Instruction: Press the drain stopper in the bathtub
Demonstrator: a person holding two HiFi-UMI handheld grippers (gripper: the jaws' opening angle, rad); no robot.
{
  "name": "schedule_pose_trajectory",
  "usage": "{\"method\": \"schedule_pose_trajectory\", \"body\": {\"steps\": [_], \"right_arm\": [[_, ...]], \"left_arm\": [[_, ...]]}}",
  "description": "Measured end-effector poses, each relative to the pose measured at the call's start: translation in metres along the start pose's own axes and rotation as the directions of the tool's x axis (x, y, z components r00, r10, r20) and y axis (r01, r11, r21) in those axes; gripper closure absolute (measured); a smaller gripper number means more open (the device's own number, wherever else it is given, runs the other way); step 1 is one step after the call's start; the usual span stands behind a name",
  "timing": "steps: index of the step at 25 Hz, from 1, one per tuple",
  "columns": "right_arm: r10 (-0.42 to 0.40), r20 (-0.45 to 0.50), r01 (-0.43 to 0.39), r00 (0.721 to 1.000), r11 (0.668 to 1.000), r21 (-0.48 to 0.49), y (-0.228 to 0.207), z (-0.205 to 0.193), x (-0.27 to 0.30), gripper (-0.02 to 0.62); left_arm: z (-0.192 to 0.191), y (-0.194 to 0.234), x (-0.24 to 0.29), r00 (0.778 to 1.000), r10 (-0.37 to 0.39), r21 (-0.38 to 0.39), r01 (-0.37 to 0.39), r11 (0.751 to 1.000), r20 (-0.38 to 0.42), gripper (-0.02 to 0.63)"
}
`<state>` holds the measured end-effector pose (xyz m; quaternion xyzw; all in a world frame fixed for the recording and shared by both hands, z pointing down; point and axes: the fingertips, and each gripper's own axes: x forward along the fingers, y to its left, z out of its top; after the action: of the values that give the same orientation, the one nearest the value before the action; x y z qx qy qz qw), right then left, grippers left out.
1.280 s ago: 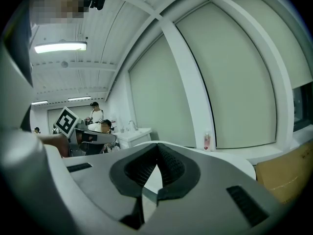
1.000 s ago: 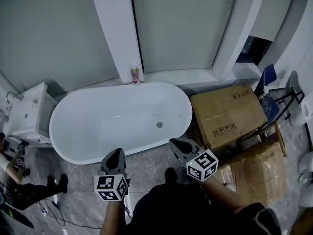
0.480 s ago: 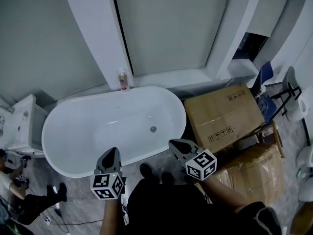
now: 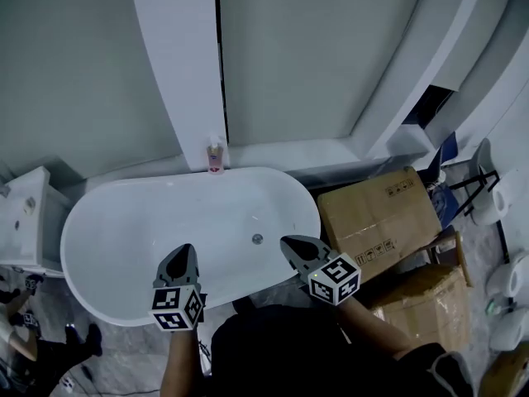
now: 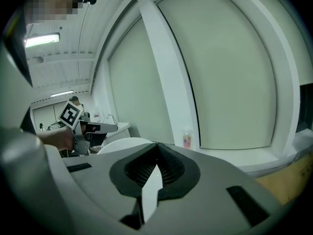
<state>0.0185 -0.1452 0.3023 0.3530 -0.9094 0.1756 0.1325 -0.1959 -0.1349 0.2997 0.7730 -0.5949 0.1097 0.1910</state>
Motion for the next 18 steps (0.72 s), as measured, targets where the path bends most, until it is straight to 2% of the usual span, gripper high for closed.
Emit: {"method": "schedule_pose_trajectory", "body": {"steps": [3,7,13,18], "right_arm": [[0.003,-0.011,-0.003,1.000,1.000,-0.008,0.004,0.008,0.028,0.581],[0.015,-0.049,-0.015,0.999,1.000,0.009,0.009,0.011,0.052,0.581],[0.026,-0.086,-0.023,0.996,0.999,0.032,-0.010,0.004,0.075,0.580],[0.067,-0.117,-0.062,0.991,0.997,0.052,-0.032,-0.002,0.094,0.581]], "left_arm": [[0.007,0.022,0.016,1.000,-0.016,0.011,0.016,1.000,0.000,0.594],[0.010,0.041,0.031,0.999,-0.023,-0.015,0.023,1.000,-0.025,0.594],[-0.001,0.048,0.058,0.998,-0.027,-0.036,0.025,0.999,-0.065,0.594],[-0.002,0.043,0.075,0.996,-0.004,-0.057,-0.002,0.998,-0.092,0.594]]}}
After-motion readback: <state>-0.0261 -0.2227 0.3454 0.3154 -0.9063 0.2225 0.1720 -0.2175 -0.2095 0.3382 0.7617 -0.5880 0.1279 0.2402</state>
